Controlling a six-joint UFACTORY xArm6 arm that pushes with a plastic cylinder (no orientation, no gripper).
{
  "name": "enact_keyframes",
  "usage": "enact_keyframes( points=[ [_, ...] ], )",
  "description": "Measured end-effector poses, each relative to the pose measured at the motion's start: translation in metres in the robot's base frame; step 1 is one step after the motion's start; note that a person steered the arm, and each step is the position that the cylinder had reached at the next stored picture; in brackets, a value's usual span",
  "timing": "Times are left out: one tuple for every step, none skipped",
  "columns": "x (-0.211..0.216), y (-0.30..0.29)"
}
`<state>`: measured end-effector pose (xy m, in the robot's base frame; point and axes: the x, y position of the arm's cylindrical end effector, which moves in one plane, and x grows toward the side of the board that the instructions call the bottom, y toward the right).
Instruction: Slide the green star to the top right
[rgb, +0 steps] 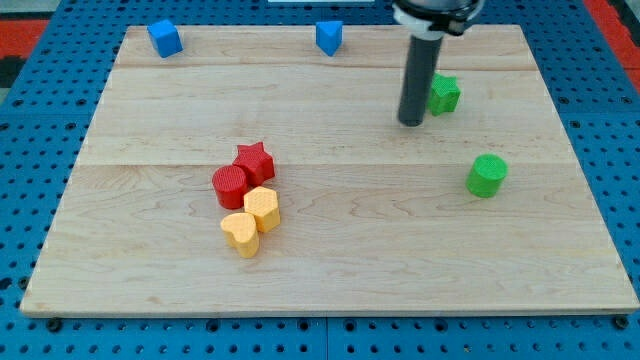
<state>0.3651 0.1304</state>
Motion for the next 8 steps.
enact_keyframes(
  points=[
    [-0.048,0.025],
    [-0.081,0.025],
    [-0.02,0.022],
    [-0.057,0.064],
    [-0.096,0.027],
    [-0.057,0.023],
    [-0.07,0.058],
    [-0.097,0.012]
  ],
)
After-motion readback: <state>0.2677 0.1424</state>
